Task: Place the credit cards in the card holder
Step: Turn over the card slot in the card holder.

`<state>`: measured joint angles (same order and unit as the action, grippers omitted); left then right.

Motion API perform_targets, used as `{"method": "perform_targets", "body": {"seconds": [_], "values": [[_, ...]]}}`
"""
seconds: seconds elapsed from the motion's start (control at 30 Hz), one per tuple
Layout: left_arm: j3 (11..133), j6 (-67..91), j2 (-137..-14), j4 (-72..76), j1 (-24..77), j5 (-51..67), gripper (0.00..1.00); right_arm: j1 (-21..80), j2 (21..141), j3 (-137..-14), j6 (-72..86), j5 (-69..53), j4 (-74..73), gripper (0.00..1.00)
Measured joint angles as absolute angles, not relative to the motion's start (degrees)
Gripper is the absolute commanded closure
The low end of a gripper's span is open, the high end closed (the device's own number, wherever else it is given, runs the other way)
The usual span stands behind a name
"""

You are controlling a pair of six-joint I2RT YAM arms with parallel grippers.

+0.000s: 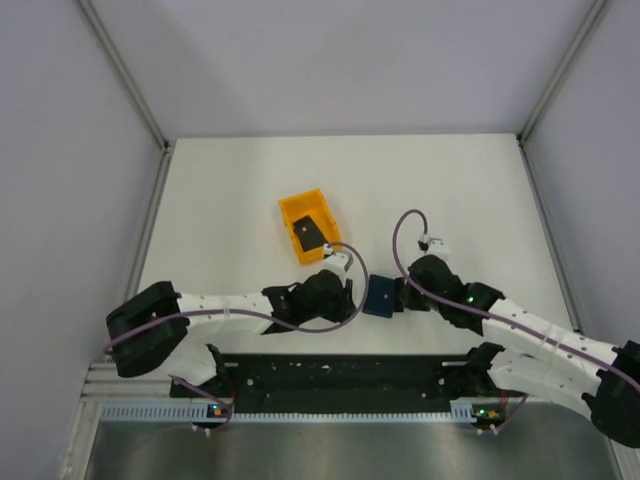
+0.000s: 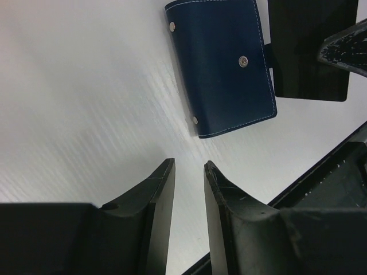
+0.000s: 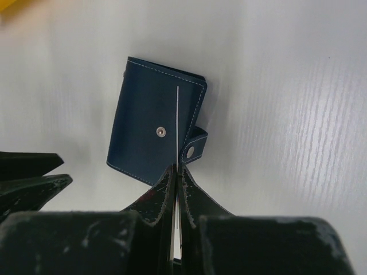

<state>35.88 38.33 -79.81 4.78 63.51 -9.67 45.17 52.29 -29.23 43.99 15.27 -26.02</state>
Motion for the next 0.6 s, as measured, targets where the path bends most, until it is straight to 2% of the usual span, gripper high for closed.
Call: {"method": "perform_targets", "body": {"seconds": [0.3, 0.6], "values": [[38.11, 37.76, -85.47, 5.45, 63.48, -8.32, 0.75, 45.17, 52.80, -28.80, 44.40, 14.66, -24.23, 1.00], [38.11, 37.76, -85.86, 5.91, 63.48, -7.73, 0.77, 45.08, 59.55, -31.81, 49.36, 18.13, -27.66, 1.00]]}}
